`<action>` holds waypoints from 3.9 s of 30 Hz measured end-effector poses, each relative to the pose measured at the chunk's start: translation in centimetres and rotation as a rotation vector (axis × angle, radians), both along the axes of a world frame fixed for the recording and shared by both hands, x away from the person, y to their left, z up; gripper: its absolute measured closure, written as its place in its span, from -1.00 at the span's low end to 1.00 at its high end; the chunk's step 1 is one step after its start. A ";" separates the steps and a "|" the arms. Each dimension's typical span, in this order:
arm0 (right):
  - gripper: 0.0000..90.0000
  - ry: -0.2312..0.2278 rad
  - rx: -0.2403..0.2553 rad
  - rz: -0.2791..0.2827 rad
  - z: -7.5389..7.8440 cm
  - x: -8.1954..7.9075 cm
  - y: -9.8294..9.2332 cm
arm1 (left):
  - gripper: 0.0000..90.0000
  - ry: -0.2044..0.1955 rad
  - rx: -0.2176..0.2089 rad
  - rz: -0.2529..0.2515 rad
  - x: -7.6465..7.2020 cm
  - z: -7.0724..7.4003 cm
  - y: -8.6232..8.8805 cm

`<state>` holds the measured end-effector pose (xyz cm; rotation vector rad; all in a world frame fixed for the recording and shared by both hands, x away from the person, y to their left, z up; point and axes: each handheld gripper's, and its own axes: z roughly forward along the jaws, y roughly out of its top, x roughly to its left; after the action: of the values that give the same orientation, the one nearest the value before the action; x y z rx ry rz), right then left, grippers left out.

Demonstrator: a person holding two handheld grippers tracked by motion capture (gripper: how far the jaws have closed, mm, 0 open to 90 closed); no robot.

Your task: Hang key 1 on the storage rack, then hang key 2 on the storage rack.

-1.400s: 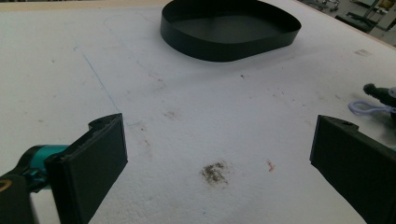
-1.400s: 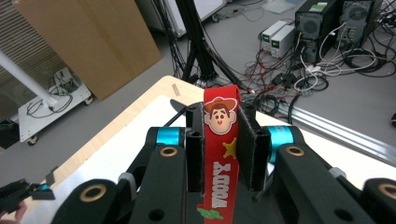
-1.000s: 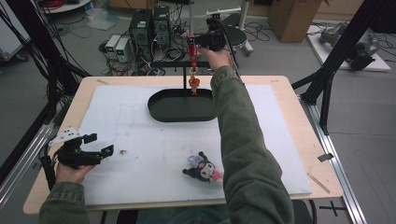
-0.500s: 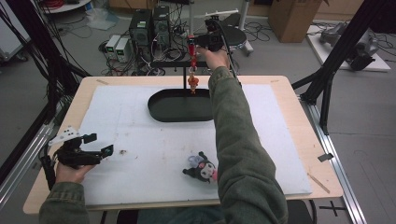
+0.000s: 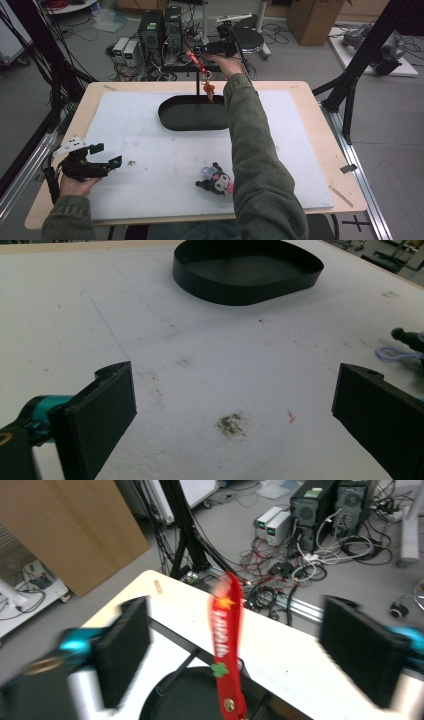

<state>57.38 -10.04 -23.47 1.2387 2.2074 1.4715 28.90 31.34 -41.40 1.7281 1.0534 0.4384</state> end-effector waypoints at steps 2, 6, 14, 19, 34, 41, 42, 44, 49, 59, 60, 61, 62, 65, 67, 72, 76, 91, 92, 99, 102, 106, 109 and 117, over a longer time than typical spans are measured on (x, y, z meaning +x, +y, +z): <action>-0.97 0.010 -0.008 -0.007 -0.3 -0.1 -0.2 | -0.91 0.001 0.001 0.000 0.0 0.0 0.0; -0.97 0.019 -0.014 0.029 -0.8 -0.8 -0.7 | -0.91 0.002 0.001 -0.001 0.1 -0.1 0.0; -0.97 0.065 -0.044 0.068 -1.8 -1.9 -1.9 | -0.91 0.002 0.007 -0.005 0.1 -0.1 -0.3; -0.98 0.047 -0.088 0.092 -1.3 -3.0 -2.0 | -0.91 0.004 0.009 -0.004 0.1 -0.1 -0.3; -0.98 0.016 -0.057 0.109 -1.3 -6.0 -4.2 | -0.91 0.004 0.008 -0.003 0.0 0.0 -0.3; -0.98 0.002 -0.073 0.098 -1.8 -7.7 -5.6 | -0.91 0.004 0.011 -0.003 0.1 -0.1 -0.3; -0.98 -0.004 -0.065 0.097 -1.8 -8.0 -5.8 | -0.91 0.003 0.011 -0.003 0.1 -0.1 -0.3; -0.98 -0.004 -0.056 0.092 -1.9 -8.4 -6.2 | -0.91 0.004 0.011 -0.003 0.1 -0.1 -0.3; -0.98 -0.008 -0.087 0.101 -2.2 -9.5 -6.4 | -0.91 0.008 0.014 -0.004 0.1 -0.1 -0.4; -0.98 -0.009 -0.104 0.123 -3.7 -11.6 -6.9 | -0.91 0.006 0.015 -0.003 0.1 -0.1 -0.3; -0.98 -0.008 -0.109 0.123 -3.9 -11.7 -6.9 | -0.91 0.006 0.013 -0.002 0.1 -0.1 -0.3; -0.98 0.000 -0.114 0.125 -4.1 -11.8 -7.0 | -0.91 0.006 0.013 -0.001 0.1 -0.1 -0.3; -0.98 0.012 -0.128 0.129 -4.2 -11.9 -7.0 | -0.91 0.006 0.013 -0.001 0.1 -0.1 -0.3; -0.98 0.008 -0.126 0.130 -4.3 -12.4 -7.1 | -0.91 0.006 0.012 0.000 0.1 0.0 -0.3; -0.98 0.008 -0.123 0.130 -4.6 -12.7 -7.2 | -0.91 0.007 0.010 0.000 0.1 -0.1 -0.3; -0.98 0.022 -0.127 0.124 -5.3 -13.5 -7.6 | -0.91 0.006 0.012 0.001 0.1 -0.1 -0.3; -0.98 0.028 -0.134 0.128 -5.8 -14.3 -7.6 | -0.91 0.007 0.012 0.002 0.1 -0.1 -0.3; -0.98 0.057 -0.145 0.148 -8.5 -17.6 -7.1 | -0.91 0.014 0.017 0.000 0.2 -0.1 -0.3; -0.98 0.062 -0.141 0.153 -8.7 -17.8 -7.1 | -0.91 0.015 0.015 0.000 0.2 -0.1 -0.3; -0.98 0.078 -0.148 0.163 -9.9 -19.3 -7.3 | -0.91 0.017 0.022 0.005 0.2 -0.2 -0.3; -0.98 0.085 -0.152 0.165 -10.4 -20.1 -7.2 | -0.91 0.018 0.022 0.004 0.2 -0.1 -0.3; -0.98 0.092 -0.166 0.175 -11.1 -21.1 -7.1 | -0.91 0.028 0.024 0.002 0.3 -0.2 -0.3; -0.98 0.101 -0.175 0.186 -11.6 -21.7 -6.9 | -0.91 0.025 0.021 0.005 0.2 -0.2 -0.3; -0.98 0.140 -0.196 0.222 -12.9 -22.9 -6.6 | -0.91 0.024 0.020 0.005 0.2 -0.2 -0.3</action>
<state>34.48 -16.64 -36.35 1.0940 2.5825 1.2332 29.14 31.08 -41.56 1.7527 1.0742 0.4344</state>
